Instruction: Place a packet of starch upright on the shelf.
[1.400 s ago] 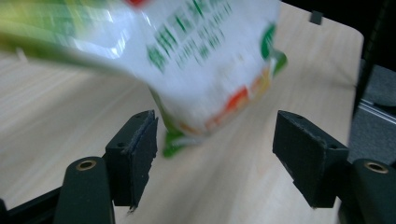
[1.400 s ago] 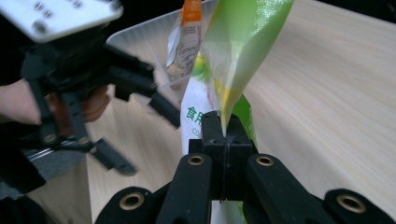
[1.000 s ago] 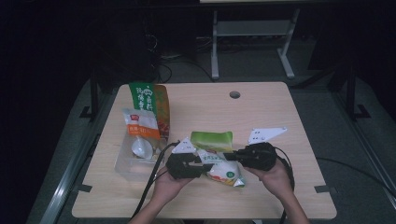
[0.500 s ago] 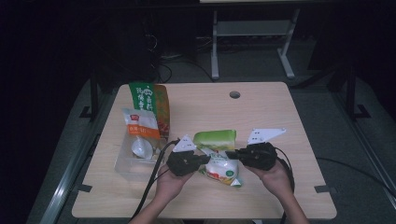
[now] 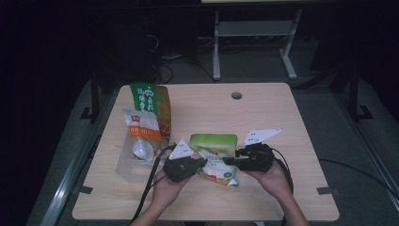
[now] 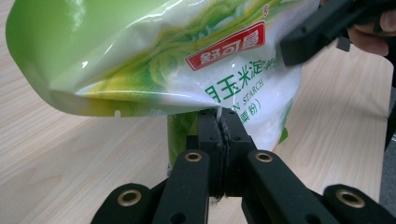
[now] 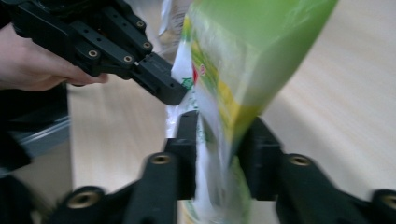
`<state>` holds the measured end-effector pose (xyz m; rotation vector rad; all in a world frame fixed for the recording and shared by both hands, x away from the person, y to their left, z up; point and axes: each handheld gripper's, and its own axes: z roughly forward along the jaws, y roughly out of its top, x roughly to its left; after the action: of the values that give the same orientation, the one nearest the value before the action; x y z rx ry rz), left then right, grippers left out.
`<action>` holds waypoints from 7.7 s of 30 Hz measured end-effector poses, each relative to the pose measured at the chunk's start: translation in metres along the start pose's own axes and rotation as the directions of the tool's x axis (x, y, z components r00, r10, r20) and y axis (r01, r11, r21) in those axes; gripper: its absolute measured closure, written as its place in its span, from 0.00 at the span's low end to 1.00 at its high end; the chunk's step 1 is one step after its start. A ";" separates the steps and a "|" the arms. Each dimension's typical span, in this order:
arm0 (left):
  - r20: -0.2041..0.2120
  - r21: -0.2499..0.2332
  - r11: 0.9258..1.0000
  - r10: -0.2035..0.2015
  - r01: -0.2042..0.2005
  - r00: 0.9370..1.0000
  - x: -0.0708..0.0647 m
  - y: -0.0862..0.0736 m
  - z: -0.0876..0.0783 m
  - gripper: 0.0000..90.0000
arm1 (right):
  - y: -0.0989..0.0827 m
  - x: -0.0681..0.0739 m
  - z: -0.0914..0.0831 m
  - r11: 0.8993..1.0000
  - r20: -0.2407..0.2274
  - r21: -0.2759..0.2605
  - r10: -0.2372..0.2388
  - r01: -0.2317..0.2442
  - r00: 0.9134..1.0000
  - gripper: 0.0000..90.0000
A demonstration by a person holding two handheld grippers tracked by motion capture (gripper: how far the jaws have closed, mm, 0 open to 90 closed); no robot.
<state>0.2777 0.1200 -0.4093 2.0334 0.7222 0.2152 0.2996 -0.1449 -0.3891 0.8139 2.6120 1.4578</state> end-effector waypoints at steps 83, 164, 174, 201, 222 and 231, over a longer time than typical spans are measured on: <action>0.092 0.051 0.981 0.180 -0.185 0.979 -0.042 -0.058 -0.052 0.42 | 0.131 0.031 0.005 0.998 -0.046 0.009 -0.059 0.059 0.997 1.00; 0.108 0.037 0.986 0.155 -0.160 0.982 -0.044 -0.062 -0.055 0.42 | 0.198 0.093 0.204 0.980 -0.326 0.120 -0.113 0.160 0.939 1.00; 0.114 0.036 0.987 0.149 -0.154 0.982 -0.044 -0.062 -0.055 0.42 | 0.191 0.088 0.210 0.968 -0.328 0.184 -0.101 0.169 0.939 0.98; 0.096 0.049 0.988 0.142 -0.147 0.985 -0.040 -0.063 -0.054 0.42 | 0.158 0.070 0.195 0.963 -0.309 0.219 -0.081 0.154 0.948 0.99; 0.080 0.056 0.988 0.138 -0.143 0.987 -0.033 -0.063 -0.054 0.42 | 0.157 0.068 0.182 0.970 -0.294 0.185 -0.096 0.155 0.951 0.92; 0.074 0.048 0.990 0.128 -0.132 0.989 -0.032 -0.063 -0.055 0.41 | 0.153 0.069 0.184 0.970 -0.311 0.173 -0.110 0.170 0.944 0.99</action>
<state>0.2030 0.1662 -0.4267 2.1299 0.5574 0.1999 0.3564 0.0950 -0.3541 0.4311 3.0047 1.3960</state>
